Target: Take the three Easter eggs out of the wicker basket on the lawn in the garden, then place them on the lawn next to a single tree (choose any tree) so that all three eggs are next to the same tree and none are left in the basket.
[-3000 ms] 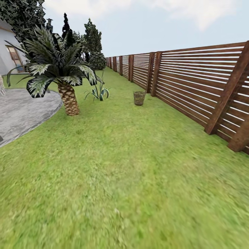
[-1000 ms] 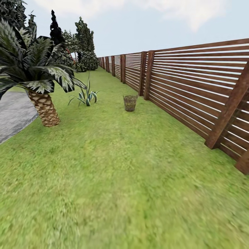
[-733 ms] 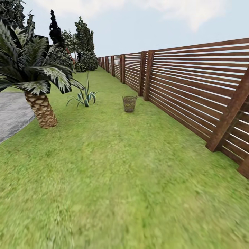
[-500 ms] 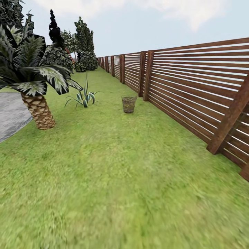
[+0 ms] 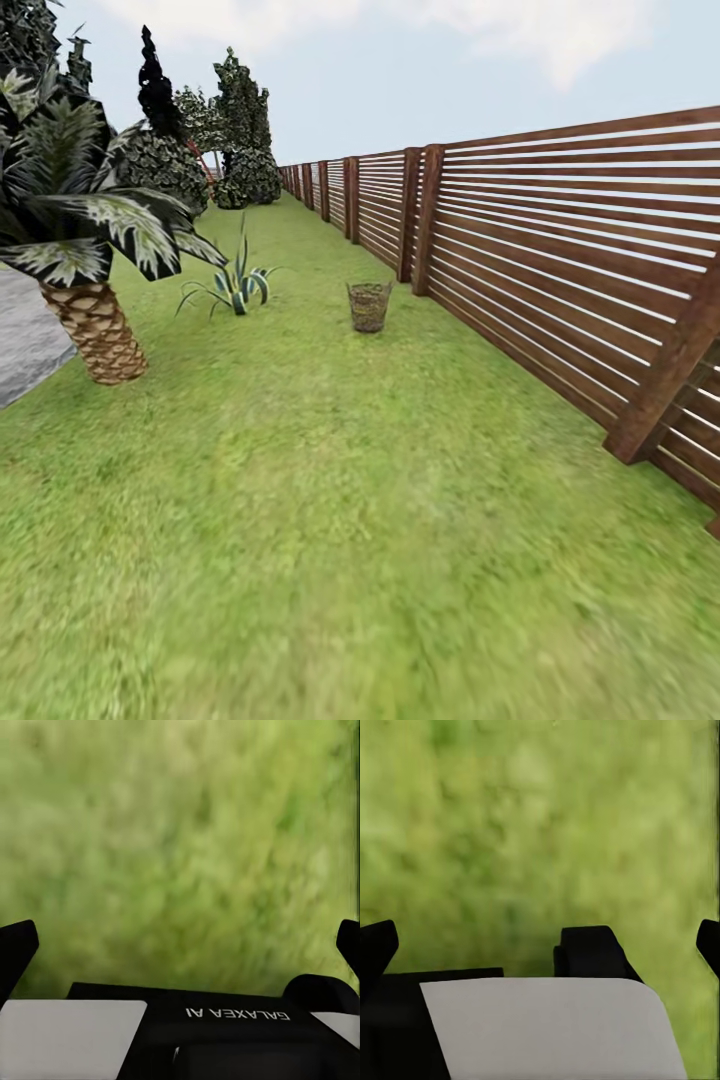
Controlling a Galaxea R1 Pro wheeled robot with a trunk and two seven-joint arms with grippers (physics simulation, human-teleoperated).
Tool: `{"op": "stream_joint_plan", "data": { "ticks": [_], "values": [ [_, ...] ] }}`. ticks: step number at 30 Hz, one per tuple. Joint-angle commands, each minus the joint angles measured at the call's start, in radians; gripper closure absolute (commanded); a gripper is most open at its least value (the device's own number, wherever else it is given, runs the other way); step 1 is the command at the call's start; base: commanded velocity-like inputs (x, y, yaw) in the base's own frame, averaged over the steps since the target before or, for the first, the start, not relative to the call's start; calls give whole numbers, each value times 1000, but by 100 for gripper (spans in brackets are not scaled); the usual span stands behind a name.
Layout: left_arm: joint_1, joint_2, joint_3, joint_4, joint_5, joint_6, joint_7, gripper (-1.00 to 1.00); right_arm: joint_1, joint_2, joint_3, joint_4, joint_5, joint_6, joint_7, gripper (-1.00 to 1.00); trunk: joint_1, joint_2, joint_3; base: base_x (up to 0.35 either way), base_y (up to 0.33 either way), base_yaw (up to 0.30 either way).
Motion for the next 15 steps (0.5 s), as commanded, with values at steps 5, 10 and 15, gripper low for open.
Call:
{"op": "stream_joint_plan", "data": {
  "ticks": [5, 10, 15],
  "values": [
    [-1, 0, 2, 2, 10, 3, -4, -100, -1, 0, 1, 2, -4, -5, -2, -100, 0, 0, -1, 313, -114, 0],
    [-1, 0, 2, 2, 10, 3, -4, -100, -1, 0, 1, 2, -4, -5, -2, -100, 0, 0, -1, 313, -114, 0],
    [-1, 0, 2, 2, 10, 3, -4, -100, -1, 1, 1, 2, -4, -5, -2, -100, 0, 0, -1, 313, -114, 0]
  ]
}}
